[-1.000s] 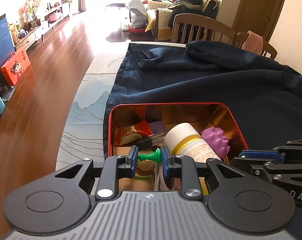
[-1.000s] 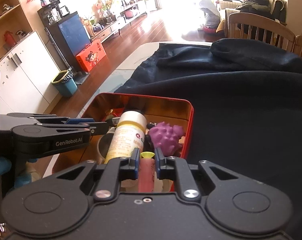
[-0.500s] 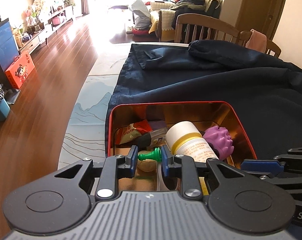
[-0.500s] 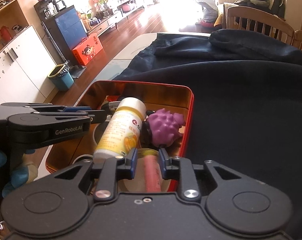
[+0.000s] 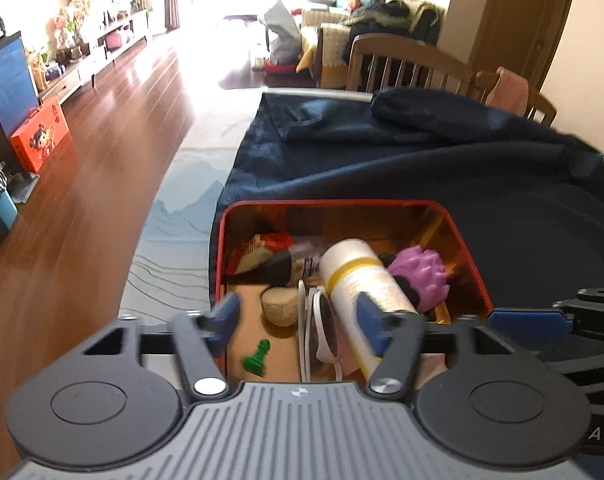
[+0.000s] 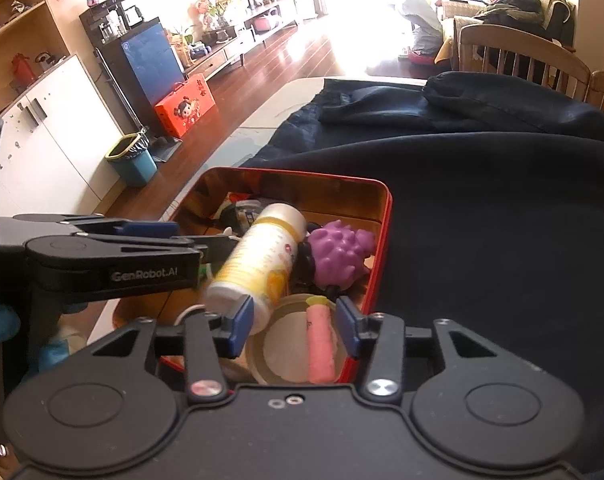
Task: Organize rigid objects
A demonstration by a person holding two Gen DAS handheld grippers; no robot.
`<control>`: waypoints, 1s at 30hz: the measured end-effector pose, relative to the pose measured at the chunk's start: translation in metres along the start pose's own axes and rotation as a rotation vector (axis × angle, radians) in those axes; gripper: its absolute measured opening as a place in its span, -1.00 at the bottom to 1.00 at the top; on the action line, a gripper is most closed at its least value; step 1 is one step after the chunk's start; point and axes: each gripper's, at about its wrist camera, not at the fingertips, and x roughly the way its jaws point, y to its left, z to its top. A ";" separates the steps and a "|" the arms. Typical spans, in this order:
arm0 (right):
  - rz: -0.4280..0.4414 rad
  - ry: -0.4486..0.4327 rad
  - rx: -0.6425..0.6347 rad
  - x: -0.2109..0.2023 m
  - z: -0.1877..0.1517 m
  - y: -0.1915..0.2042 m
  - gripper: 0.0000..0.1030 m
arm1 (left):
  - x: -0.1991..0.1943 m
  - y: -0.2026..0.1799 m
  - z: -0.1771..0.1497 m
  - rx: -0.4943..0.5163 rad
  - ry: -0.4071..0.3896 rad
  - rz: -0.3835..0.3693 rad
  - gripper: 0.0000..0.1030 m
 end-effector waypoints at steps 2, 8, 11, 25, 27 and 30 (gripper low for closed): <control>0.004 -0.013 -0.012 -0.006 -0.001 0.003 -0.02 | -0.007 -0.001 0.001 0.003 -0.017 0.001 0.34; 0.016 -0.050 -0.023 -0.023 -0.005 0.005 0.15 | -0.024 -0.002 -0.001 0.003 -0.037 0.001 0.34; 0.017 -0.074 -0.028 -0.033 -0.007 0.004 0.24 | -0.034 -0.004 -0.004 0.009 -0.052 0.003 0.34; 0.014 -0.198 -0.066 -0.075 -0.021 0.008 0.76 | -0.079 -0.010 -0.019 0.015 -0.107 -0.028 0.59; 0.010 -0.219 -0.064 -0.080 -0.024 0.008 0.83 | -0.084 -0.010 -0.022 0.009 -0.116 -0.032 0.59; -0.001 -0.258 -0.061 -0.089 -0.031 0.009 0.98 | -0.091 -0.010 -0.026 -0.004 -0.125 -0.043 0.64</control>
